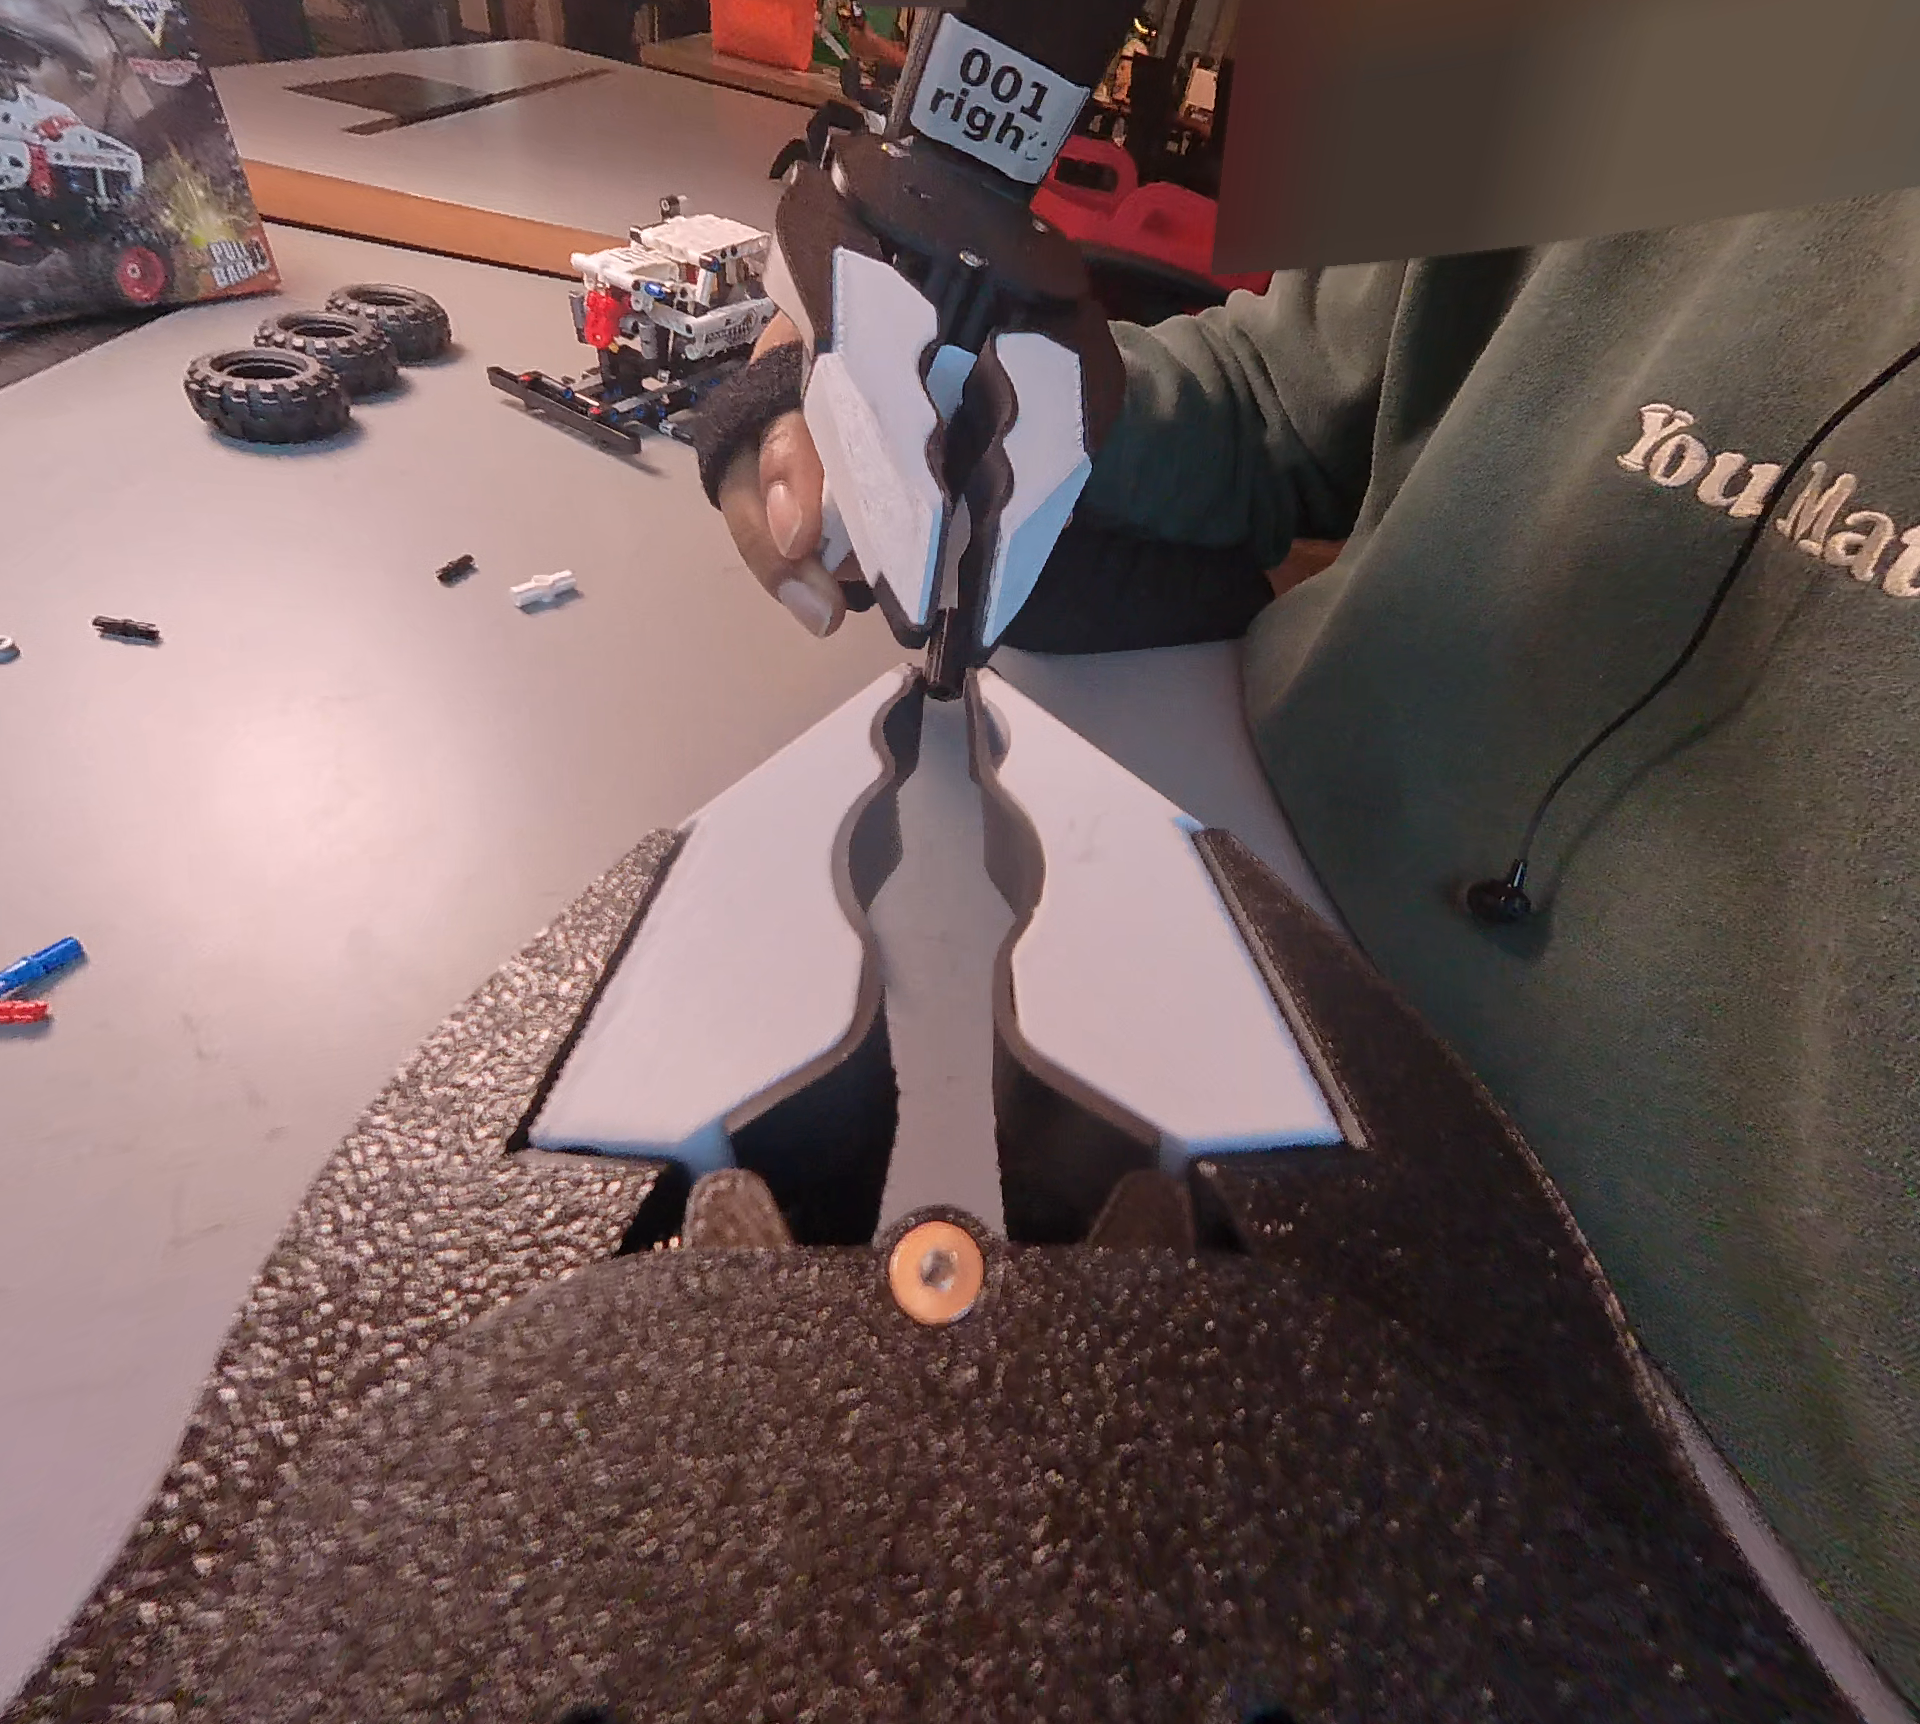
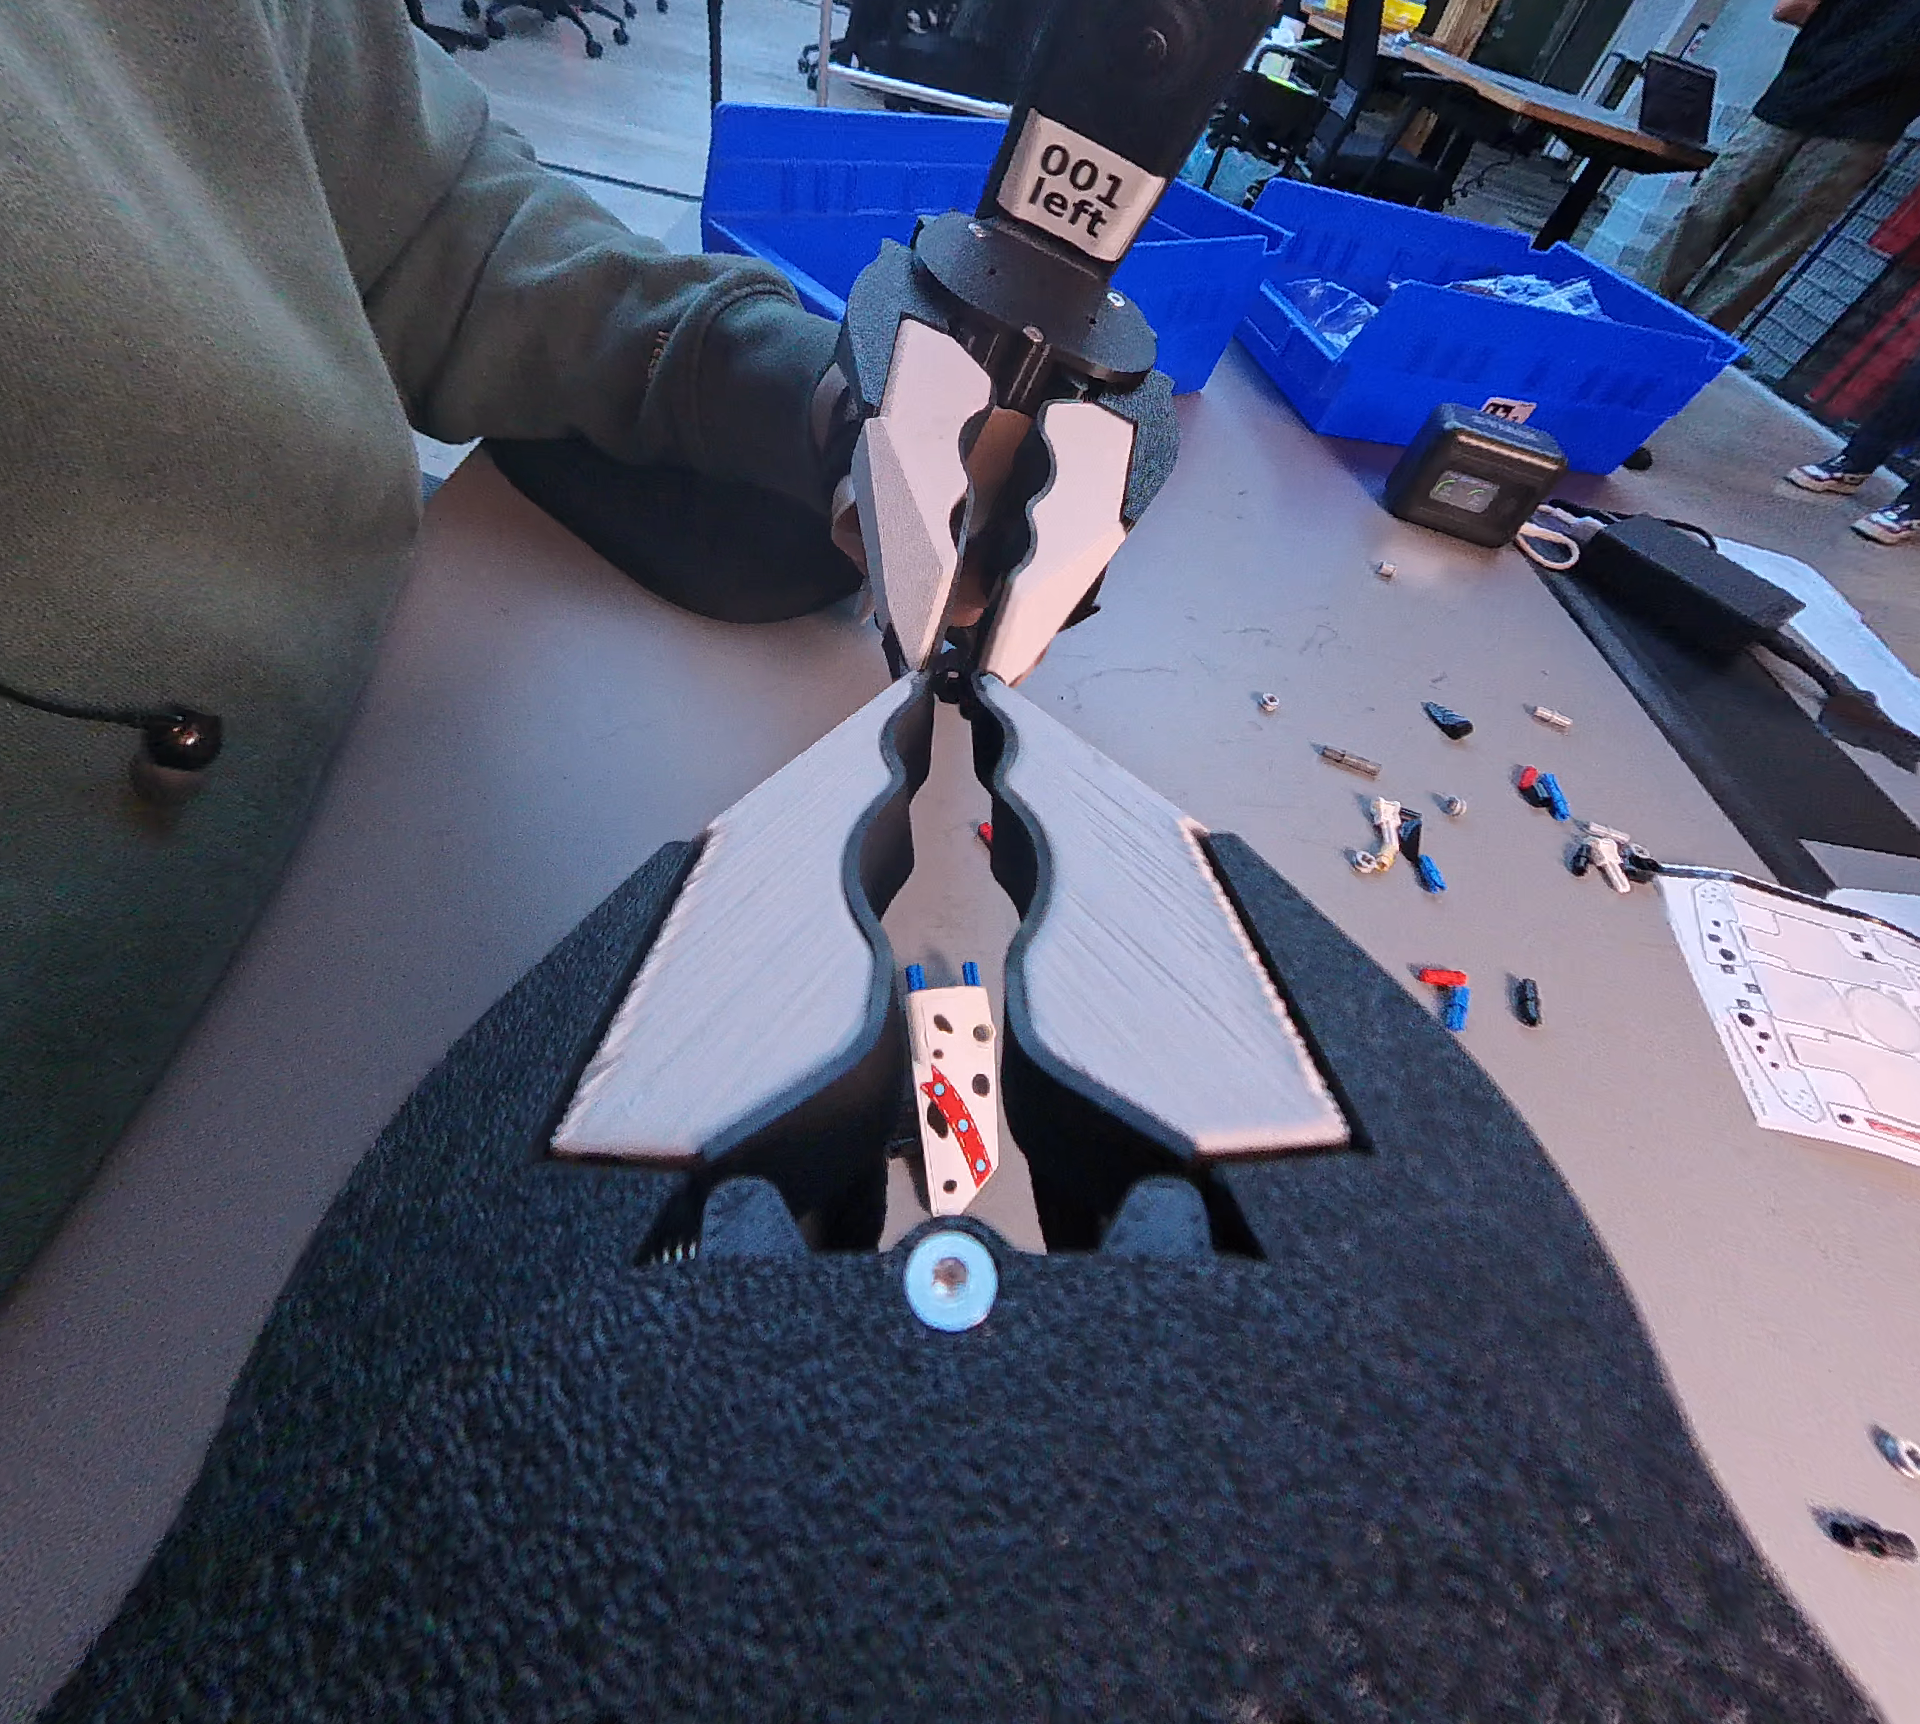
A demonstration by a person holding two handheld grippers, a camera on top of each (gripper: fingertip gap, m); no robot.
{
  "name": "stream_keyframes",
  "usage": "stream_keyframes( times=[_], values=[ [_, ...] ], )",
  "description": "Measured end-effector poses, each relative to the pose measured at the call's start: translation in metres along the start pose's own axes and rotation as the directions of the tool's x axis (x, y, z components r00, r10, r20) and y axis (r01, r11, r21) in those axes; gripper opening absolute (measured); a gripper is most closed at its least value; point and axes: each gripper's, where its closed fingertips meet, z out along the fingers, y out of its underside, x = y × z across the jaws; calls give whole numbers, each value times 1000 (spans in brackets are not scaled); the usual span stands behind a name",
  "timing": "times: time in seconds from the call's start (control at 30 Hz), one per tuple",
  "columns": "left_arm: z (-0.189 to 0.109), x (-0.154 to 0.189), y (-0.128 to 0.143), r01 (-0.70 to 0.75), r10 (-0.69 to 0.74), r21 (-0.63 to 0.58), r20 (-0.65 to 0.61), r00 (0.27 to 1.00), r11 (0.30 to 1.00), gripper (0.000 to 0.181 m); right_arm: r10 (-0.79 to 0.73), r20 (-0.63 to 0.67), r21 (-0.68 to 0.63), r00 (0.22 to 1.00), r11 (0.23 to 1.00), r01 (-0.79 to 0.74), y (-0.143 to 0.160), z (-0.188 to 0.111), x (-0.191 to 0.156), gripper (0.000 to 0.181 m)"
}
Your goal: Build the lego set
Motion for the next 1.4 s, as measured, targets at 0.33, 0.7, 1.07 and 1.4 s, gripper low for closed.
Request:
stream_keyframes(
  times=[0.33,0.7,1.07,1.4],
  values=[
    [0,0,0,69,-69,4,-33,997,998,6,0,11,24,1000,1000,0,-2,-4,1,9],
    [4,-1,5,53,-54,-19,-11,999,998,7,23,31,-2,999,1000,-23,4,-4,0,6],
    [6,5,10,59,-61,-51,-42,997,997,6,27,68,-16,997,1000,-26,8,-1,-7,6],
    [-7,-43,78,99,22,-454,254,967,885,7,157,80,-394,984,912,-113,90,-12,7,36]
  ],
)
